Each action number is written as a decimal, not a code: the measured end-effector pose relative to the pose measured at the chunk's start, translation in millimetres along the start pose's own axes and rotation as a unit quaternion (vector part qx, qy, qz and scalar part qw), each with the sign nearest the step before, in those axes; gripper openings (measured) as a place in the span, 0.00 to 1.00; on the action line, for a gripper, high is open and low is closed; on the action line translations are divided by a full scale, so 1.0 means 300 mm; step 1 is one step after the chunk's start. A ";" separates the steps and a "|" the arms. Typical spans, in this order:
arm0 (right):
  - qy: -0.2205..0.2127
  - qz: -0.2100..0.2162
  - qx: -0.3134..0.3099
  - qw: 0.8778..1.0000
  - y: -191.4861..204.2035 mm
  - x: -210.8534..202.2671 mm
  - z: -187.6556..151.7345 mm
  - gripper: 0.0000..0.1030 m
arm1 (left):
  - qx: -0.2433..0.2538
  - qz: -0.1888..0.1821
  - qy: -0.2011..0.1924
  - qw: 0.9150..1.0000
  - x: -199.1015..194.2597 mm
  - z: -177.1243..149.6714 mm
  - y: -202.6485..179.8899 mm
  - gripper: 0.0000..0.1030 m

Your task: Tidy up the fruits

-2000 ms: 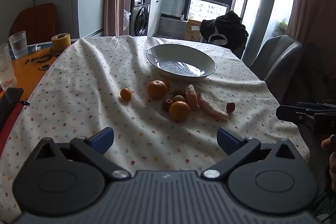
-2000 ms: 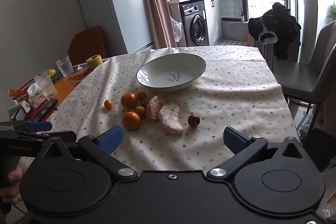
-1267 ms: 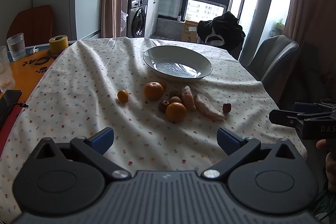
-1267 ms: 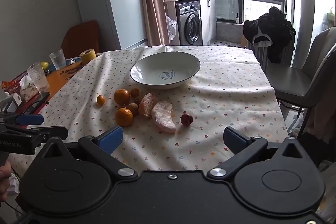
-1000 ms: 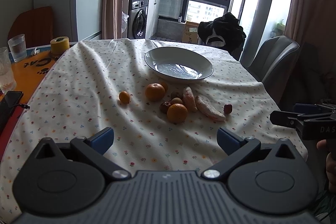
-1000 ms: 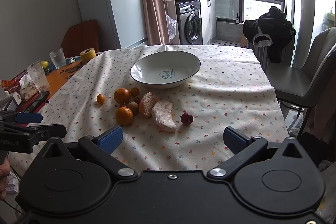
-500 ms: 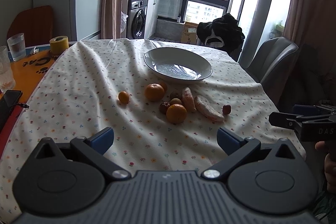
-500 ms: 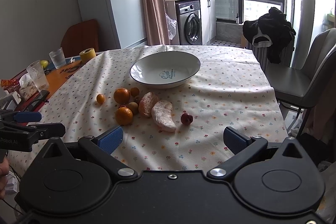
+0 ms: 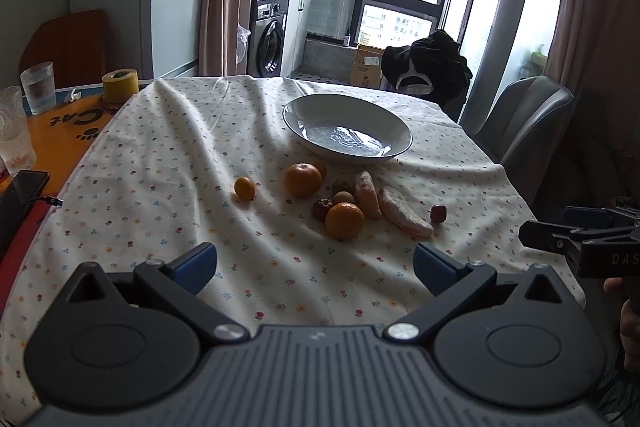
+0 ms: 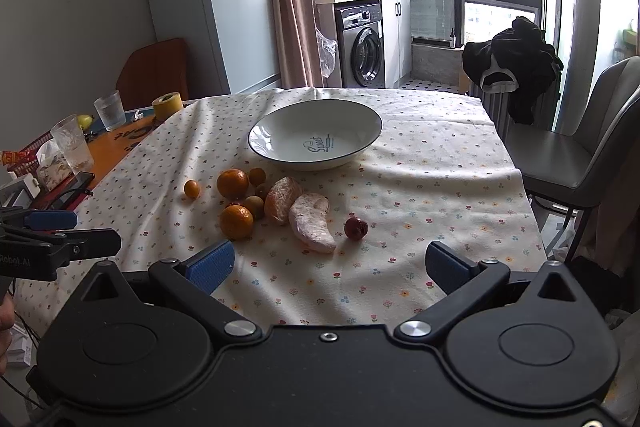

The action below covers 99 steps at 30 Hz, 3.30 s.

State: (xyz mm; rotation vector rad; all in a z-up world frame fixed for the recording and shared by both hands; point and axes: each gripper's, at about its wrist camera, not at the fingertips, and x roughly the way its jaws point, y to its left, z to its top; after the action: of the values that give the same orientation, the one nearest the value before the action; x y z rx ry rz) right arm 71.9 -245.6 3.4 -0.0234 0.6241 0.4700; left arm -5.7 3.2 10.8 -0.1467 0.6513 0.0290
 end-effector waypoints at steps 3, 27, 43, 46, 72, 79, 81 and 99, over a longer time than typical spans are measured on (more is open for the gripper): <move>0.000 0.000 0.000 1.000 0.001 0.000 0.001 1.00 | 0.000 0.000 -0.001 1.000 -0.001 0.000 0.000 1.00; 0.000 0.010 0.002 1.000 -0.008 0.021 0.008 1.00 | -0.013 0.003 0.007 1.000 0.068 0.028 0.007 1.00; 0.020 0.029 0.007 0.999 -0.064 0.129 0.002 1.00 | -0.001 -0.014 0.017 1.000 0.202 0.063 -0.011 1.00; 0.025 0.034 0.005 0.999 -0.067 0.155 0.008 1.00 | -0.003 -0.025 0.021 0.999 0.232 0.070 -0.012 1.00; 0.061 0.078 0.040 0.994 -0.150 0.395 0.032 0.89 | -0.018 -0.053 0.082 0.995 0.504 0.076 -0.025 0.65; 0.073 0.086 0.044 0.993 -0.162 0.443 0.030 0.79 | -0.022 -0.053 0.097 0.994 0.541 0.071 -0.020 0.55; 0.074 0.086 0.042 0.993 -0.164 0.454 0.031 0.77 | -0.024 -0.052 0.099 0.993 0.545 0.071 -0.020 0.51; 0.082 0.077 0.036 0.993 -0.171 0.508 0.035 0.39 | -0.029 -0.055 0.073 0.995 0.494 0.113 0.000 0.37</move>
State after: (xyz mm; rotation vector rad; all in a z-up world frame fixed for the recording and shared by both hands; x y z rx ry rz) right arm 208.1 -226.3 -80.8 0.0553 0.8071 0.5981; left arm 132.8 5.3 -52.4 -0.2427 0.7885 -0.0702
